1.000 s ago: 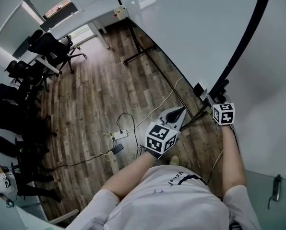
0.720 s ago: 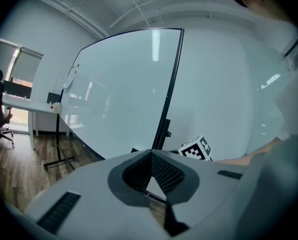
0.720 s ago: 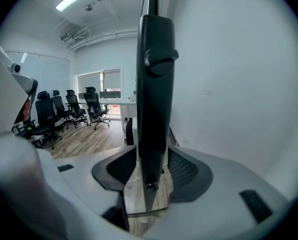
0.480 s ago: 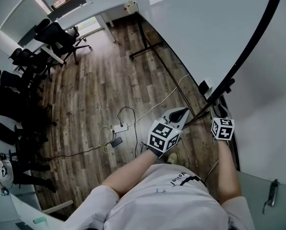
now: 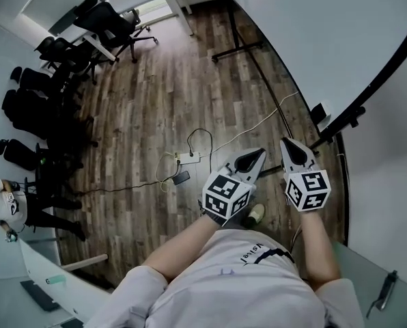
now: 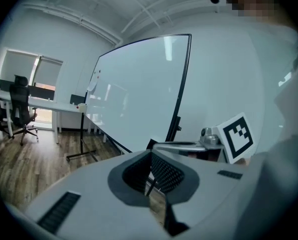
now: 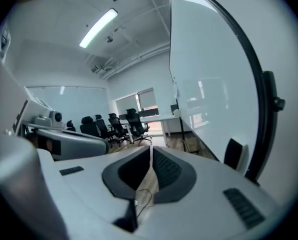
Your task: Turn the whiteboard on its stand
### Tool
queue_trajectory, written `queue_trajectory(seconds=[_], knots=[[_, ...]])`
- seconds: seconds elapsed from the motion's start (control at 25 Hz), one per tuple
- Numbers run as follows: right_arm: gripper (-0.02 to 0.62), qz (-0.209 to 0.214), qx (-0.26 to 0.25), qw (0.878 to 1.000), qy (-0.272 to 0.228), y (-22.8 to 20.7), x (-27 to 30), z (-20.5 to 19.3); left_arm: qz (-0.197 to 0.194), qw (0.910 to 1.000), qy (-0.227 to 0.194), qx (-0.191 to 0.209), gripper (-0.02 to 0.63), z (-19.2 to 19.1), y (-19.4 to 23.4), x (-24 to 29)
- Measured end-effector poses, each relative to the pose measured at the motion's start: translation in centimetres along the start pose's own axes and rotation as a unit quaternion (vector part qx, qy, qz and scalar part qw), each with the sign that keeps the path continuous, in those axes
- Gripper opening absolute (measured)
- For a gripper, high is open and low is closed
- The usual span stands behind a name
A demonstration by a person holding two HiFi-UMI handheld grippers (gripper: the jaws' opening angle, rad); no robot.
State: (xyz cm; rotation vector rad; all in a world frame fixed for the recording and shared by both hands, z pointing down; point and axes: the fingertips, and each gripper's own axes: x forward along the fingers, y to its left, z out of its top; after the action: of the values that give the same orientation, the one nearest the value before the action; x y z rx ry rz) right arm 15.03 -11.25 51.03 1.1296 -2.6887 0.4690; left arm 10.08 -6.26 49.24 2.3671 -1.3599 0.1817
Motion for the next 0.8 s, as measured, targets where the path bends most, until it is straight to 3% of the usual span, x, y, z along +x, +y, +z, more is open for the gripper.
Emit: queue_trajectory(seconds=[0.16,0.36,0.8], knots=[[0.023,0.045,-0.004,0.999,-0.012,4.9,1.4,1.8,0.035,0.9993,-0.010,-0.010,0.011,0.3,2.3,-3.1],[0.018,0.075,-0.011,0.997,-0.010,10.3,3.1,3.1,0.051,0.9980,-0.033,-0.016,0.011,1.6,4.6,-7.2],[0.014,0.080,-0.030,0.996,-0.017,20.8,5.3,3.7,0.057,0.9962,-0.064,-0.014,0.011,2.4,10.0,-15.2]])
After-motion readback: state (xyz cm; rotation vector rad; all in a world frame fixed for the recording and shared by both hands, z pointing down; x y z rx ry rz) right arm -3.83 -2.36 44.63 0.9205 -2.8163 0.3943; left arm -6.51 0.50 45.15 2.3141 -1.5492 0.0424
